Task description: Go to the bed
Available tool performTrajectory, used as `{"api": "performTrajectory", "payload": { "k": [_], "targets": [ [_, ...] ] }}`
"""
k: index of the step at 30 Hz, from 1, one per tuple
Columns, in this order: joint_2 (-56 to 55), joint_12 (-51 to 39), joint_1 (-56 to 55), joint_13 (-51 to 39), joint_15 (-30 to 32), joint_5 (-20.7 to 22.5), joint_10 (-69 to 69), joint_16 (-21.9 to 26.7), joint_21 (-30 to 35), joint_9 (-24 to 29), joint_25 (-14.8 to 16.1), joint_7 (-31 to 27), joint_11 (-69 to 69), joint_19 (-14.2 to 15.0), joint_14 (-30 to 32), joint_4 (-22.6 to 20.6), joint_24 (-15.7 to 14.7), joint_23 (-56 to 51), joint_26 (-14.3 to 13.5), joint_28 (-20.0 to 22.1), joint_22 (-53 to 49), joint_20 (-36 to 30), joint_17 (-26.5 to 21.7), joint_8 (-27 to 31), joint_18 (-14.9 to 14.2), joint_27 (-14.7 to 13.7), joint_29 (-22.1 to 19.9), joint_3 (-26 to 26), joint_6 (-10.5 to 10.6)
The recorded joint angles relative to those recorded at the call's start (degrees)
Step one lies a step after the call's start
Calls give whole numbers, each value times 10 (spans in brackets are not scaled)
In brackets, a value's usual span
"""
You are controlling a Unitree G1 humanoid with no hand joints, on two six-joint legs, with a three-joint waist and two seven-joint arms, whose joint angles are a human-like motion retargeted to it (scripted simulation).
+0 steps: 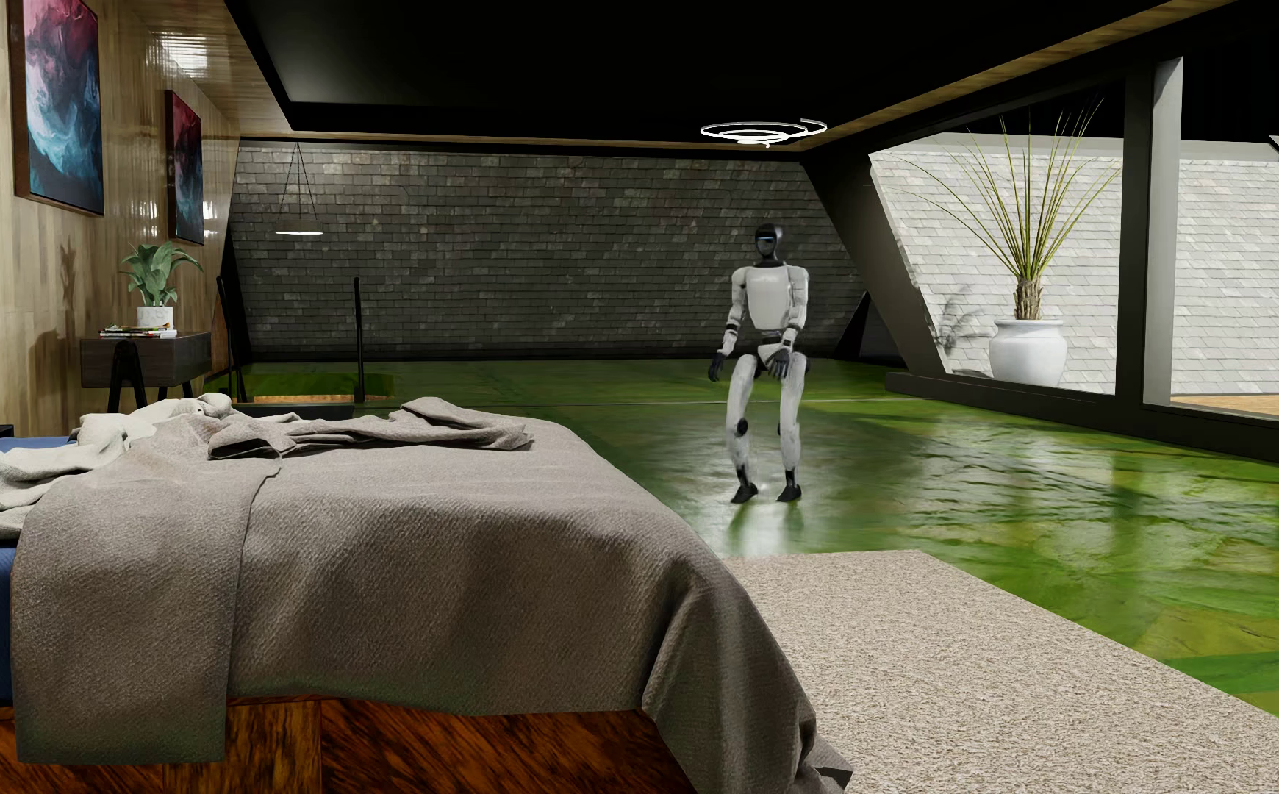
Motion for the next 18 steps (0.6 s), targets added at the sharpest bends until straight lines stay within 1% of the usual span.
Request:
{"api": "performTrajectory", "payload": {
  "k": [1, 2, 3, 4, 5, 7, 8, 9, 10, 11, 12, 13, 14, 15, 16, 17, 18],
  "targets": [
    [-7, -13, 20, -2, 24, 2, -14, 8, 1, -4, -6, -9, -101, -8, -1, 0, -2, 16, -14, 5, -21, -10, 2, -13, -1, 3, 11, -8, 5],
    [-5, -23, 42, -6, 49, 5, -33, 15, 3, -9, -16, -18, -212, 3, 0, 1, -7, 34, -26, 8, -41, -21, 5, -30, -2, 5, 24, -14, 11],
    [5, -29, 66, -9, 59, 15, -58, 22, 4, -15, -27, -26, -327, 25, 6, 2, -14, 51, -35, 10, -60, -32, 9, -40, -3, 8, 38, -19, 17],
    [3, -31, 90, -9, 50, 24, -75, 26, 2, -20, -37, -34, -391, 30, 6, 0, -22, 64, -42, 9, -77, -45, 12, -37, -3, 10, 48, -22, 23],
    [-2, -29, 115, -9, 53, 30, -86, 31, -4, -23, -45, -41, -407, 75, 8, -1, -28, 74, -45, 7, -92, -58, 18, -27, -5, 11, 55, -25, 28],
    [-14, -11, 157, -8, 138, 50, -98, 41, -19, -31, -52, -45, -348, -1, 19, 8, -38, 85, -46, 7, -114, -80, 39, -11, -3, 7, 58, -31, 42],
    [-12, 6, 172, -7, 166, 57, -89, 40, -27, -34, -56, -42, -310, -24, 37, 15, -40, 89, -43, 22, -112, -86, 48, -12, -3, 6, 57, -34, 52],
    [-9, 26, 180, -7, 157, 66, -73, 35, -36, -37, -61, -37, -280, -38, 70, 25, -38, 91, -31, 43, -93, -88, 57, -16, -3, 8, 55, -39, 65],
    [-1, 43, 176, -7, 135, 75, -46, 27, -51, -40, -64, -34, -261, -54, 119, 36, -33, 90, -8, 56, -58, -89, 68, -23, -4, 10, 51, -45, 78],
    [15, 52, 159, -7, 115, 81, 1, 16, -70, -40, -62, -38, -259, -61, 172, 49, -29, 84, 19, 48, -10, -95, 81, -35, -31, 11, 45, -51, 90],
    [34, 51, 128, -5, 96, 86, 67, 10, -90, -39, -56, -36, -263, -65, 228, 65, -21, 76, 38, 11, 42, -114, 94, -49, -59, 6, 39, -57, 101],
    [54, 47, 87, -13, 79, 90, 153, 15, -105, -37, -51, -30, -265, -68, 278, 88, 1, 65, 46, -43, 80, -145, 107, -68, -122, 2, 42, -62, 110],
    [73, 40, 41, -19, 61, 97, 243, 30, -112, -35, -49, -18, -264, -71, 314, 118, 32, 58, 47, -82, 97, -180, 117, -88, -161, -6, 44, -65, 119],
    [96, 40, -4, -28, 43, 106, 323, 48, -110, -32, -55, -11, -266, -75, 319, 148, 54, 55, 54, -85, 87, -200, 122, -107, -173, -14, 44, -66, 128],
    [119, 50, -50, -42, 27, 119, 386, 64, -103, -29, -68, -14, -266, -80, 303, 166, 53, 60, 70, -59, 56, -193, 122, -123, -173, -16, 43, -64, 137],
    [143, 68, -90, -53, 11, 131, 424, 75, -93, -25, -83, -19, -264, -85, 281, 179, 31, 83, 84, -25, 14, -167, 118, -134, -164, -24, 32, -61, 144],
    [168, 91, -126, -73, -6, 142, 439, 88, -88, -23, -97, -26, -262, -89, 236, 187, -7, 118, 81, -5, -25, -135, 110, -141, -154, -29, 27, -55, 149]
  ]
}}
